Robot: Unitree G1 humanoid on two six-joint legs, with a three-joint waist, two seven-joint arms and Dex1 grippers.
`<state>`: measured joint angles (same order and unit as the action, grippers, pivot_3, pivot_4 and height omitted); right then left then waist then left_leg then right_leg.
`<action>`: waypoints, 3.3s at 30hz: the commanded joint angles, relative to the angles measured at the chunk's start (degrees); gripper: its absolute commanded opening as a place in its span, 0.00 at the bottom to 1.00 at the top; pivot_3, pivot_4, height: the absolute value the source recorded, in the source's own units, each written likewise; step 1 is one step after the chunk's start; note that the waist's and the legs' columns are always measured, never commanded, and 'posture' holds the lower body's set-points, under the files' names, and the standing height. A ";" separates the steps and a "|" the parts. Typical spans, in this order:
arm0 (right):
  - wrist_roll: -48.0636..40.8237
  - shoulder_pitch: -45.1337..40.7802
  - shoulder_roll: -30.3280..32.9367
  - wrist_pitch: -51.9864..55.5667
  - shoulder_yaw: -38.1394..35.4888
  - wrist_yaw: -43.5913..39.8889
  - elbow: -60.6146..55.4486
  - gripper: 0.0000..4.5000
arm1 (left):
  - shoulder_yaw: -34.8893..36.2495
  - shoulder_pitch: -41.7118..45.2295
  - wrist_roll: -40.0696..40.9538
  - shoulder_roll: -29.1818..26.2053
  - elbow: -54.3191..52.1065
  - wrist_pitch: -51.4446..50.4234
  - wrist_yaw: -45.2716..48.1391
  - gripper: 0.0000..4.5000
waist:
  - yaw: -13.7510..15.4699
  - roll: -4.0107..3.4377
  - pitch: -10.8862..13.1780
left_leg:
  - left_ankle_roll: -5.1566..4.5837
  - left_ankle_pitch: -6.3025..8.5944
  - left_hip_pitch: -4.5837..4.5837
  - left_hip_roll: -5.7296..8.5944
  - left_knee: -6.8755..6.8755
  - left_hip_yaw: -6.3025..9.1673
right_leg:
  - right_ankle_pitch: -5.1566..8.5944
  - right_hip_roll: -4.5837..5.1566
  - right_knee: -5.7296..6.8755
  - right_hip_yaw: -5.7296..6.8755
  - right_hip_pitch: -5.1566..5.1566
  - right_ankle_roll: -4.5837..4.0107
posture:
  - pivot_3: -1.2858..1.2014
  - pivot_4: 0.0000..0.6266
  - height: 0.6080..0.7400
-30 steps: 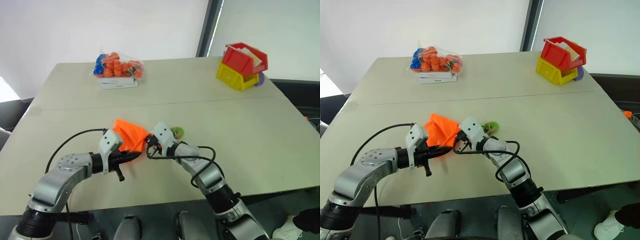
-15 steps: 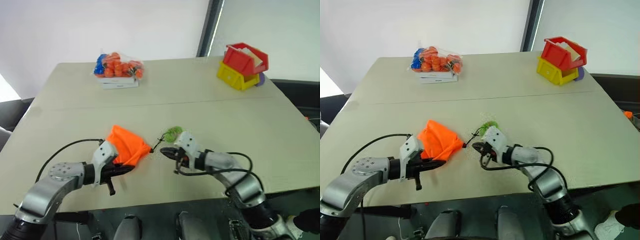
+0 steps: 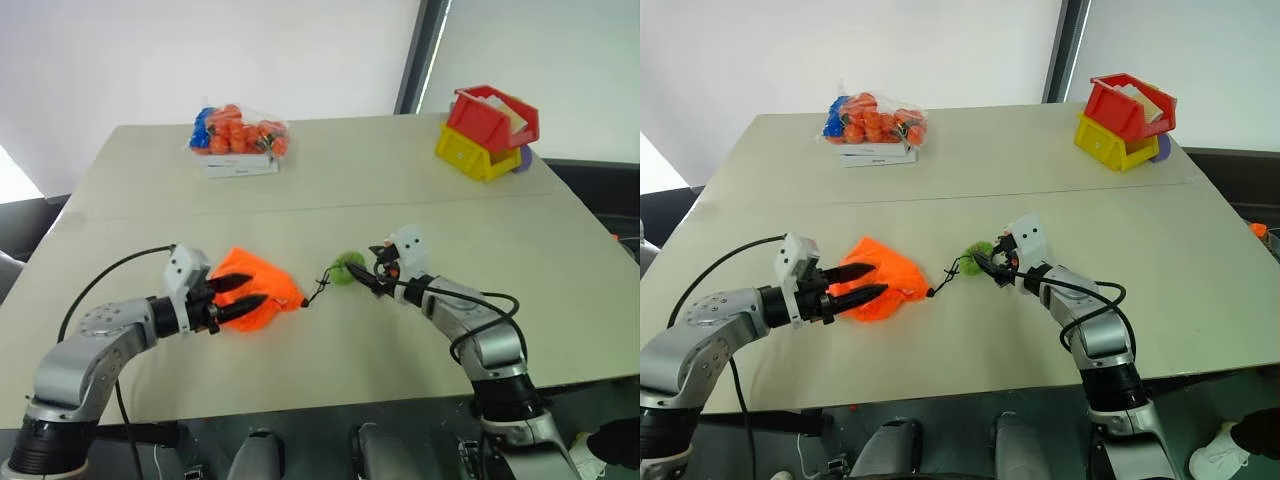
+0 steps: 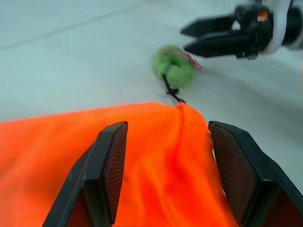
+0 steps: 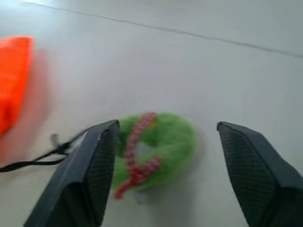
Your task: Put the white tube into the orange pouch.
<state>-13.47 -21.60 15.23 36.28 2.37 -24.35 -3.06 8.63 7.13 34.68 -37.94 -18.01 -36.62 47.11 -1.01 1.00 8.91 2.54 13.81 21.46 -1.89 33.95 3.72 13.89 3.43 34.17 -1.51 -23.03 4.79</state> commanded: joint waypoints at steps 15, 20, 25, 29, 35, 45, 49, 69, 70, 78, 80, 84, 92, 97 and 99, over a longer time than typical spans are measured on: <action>0.08 -1.24 -1.22 2.78 0.19 0.57 0.91 0.00 | -0.44 3.14 -9.75 5.88 7.30 12.48 -6.92 0.66 | 0.04 -0.02 -0.01 | 0.00 0.00 -0.05 -0.02 0.02 0.02 | -0.01 -0.06 0.06 -0.01 0.04 0.01 | 0.52 0.24 1.00; -5.17 0.97 -0.29 -0.19 -5.55 -2.35 -5.82 0.00 | -1.46 5.56 -10.02 7.40 8.57 12.54 -7.08 0.66 | 0.15 -0.02 -0.01 | 0.00 0.00 -0.04 -0.01 0.08 0.02 | -0.01 -0.06 0.05 -0.01 0.10 0.02 | 0.52 0.24 1.00; -17.57 3.51 -0.66 0.79 -16.34 -3.95 -13.90 0.00 | -3.66 7.66 -10.59 8.11 9.99 12.76 -5.19 0.66 | 0.09 -0.02 0.00 | 0.00 0.00 -0.06 -0.02 0.06 0.04 | 0.01 -0.09 0.05 0.00 0.12 0.06 | 0.52 0.24 1.00; -24.80 3.59 -0.22 2.80 -21.47 -2.65 -16.25 0.00 | -5.64 10.57 -10.85 9.04 12.22 13.28 -3.48 0.66 | 0.04 -0.02 -0.01 | 0.00 0.00 -0.08 -0.03 0.07 0.04 | 0.01 -0.10 0.05 -0.01 0.15 0.05 | 0.52 0.24 1.00; -27.67 4.00 0.66 3.59 -20.97 -1.64 -17.58 0.00 | -8.37 16.19 -8.98 11.22 15.25 12.01 0.86 0.98 | 0.04 -0.05 0.01 | 0.00 0.00 -0.07 -0.03 0.07 0.05 | 0.01 -0.10 0.05 -0.01 0.14 0.04 | 0.52 0.24 1.00; -28.75 4.13 1.10 3.18 -18.16 -1.86 -17.89 0.00 | -16.58 25.55 -12.58 14.56 26.45 13.43 9.07 0.98 | 0.09 -0.05 0.01 | -0.01 -0.01 -0.06 -0.02 0.11 0.07 | 0.01 -0.14 0.05 -0.01 0.17 0.05 | 0.52 0.24 1.00; -29.24 4.27 1.22 2.89 -17.45 -1.66 -18.48 0.00 | -18.14 29.34 -13.56 15.15 32.64 13.85 13.23 0.98 | -0.07 -0.05 0.01 | -0.02 -0.01 -0.06 -0.02 0.11 0.07 | 0.01 -0.15 0.04 -0.01 0.17 0.05 | 0.52 0.24 1.00; -30.61 3.92 1.92 2.05 -15.90 -1.17 -19.12 0.00 | -17.39 37.75 -13.42 16.02 47.30 9.14 25.98 0.98 | -0.02 -0.05 0.01 | -0.03 0.00 -0.04 -0.03 0.08 0.13 | 0.03 -0.18 0.06 0.00 0.16 0.09 | 0.52 0.24 1.00; -30.64 3.95 1.94 2.02 -15.87 -1.16 -19.14 0.00 | -17.38 37.81 -13.45 15.95 47.36 8.85 26.34 0.98 | -0.02 -0.05 0.01 | -0.03 0.00 -0.04 -0.03 0.08 0.13 | 0.03 -0.18 0.06 0.00 0.16 0.09 | 0.52 0.24 1.00; -30.58 4.23 1.93 1.92 -15.72 -1.13 -19.20 0.00 | -16.30 38.82 -13.36 15.90 48.58 7.94 27.53 0.37 | 0.03 -0.05 0.01 | -0.03 0.00 -0.04 -0.03 0.08 0.14 | 0.03 -0.18 0.06 0.00 0.16 0.09 | 0.52 0.24 1.00; -30.57 4.25 1.93 1.91 -15.69 -1.13 -19.18 0.00 | -15.89 39.08 -13.11 15.92 48.67 7.93 27.67 0.14 | 0.03 -0.05 0.01 | -0.03 0.00 -0.04 -0.03 0.08 0.14 | 0.03 -0.18 0.06 0.00 0.16 0.09 | 0.52 0.24 1.00; -30.48 4.25 1.89 1.86 -15.56 -1.06 -19.10 0.00 | -15.83 39.06 -13.57 15.75 48.39 8.04 28.01 0.05 | 0.02 -0.05 0.01 | -0.03 0.00 -0.04 -0.03 0.08 0.14 | 0.03 -0.18 0.06 0.00 0.16 0.09 | 0.52 0.24 1.00; -24.11 1.87 1.69 -1.90 -16.10 4.52 -14.13 0.00 | -19.27 35.32 -17.79 12.52 42.97 10.97 29.18 0.05 | -0.22 -0.06 0.01 | -0.03 0.00 -0.05 -0.03 0.07 0.15 | 0.03 -0.18 0.08 -0.01 0.16 0.09 | 0.52 0.24 1.00; -16.10 -1.73 1.92 -7.23 -17.98 11.97 -4.97 0.00 | -22.97 30.24 -20.81 9.14 36.28 12.69 30.17 0.05 | -0.03 -0.08 0.02 | -0.03 -0.01 -0.06 -0.03 0.07 0.14 | 0.03 -0.18 0.08 -0.01 0.15 0.07 | 0.52 0.24 1.00; -14.14 -2.92 1.88 -8.40 -18.54 14.55 -2.38 0.00 | -24.19 27.98 -21.36 7.81 32.80 12.50 30.53 0.05 | 0.00 -0.09 0.03 | -0.03 -0.01 -0.05 -0.04 0.06 0.14 | 0.03 -0.18 0.08 -0.02 0.15 0.07 | 0.52 0.24 1.00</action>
<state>-29.69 -22.34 16.64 31.20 -12.84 -12.84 -5.54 -14.36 36.31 14.20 -28.59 17.71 -24.31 76.45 -1.01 0.91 8.94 2.52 13.81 21.41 -1.93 34.00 3.85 13.92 3.25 34.25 -1.53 -22.88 4.85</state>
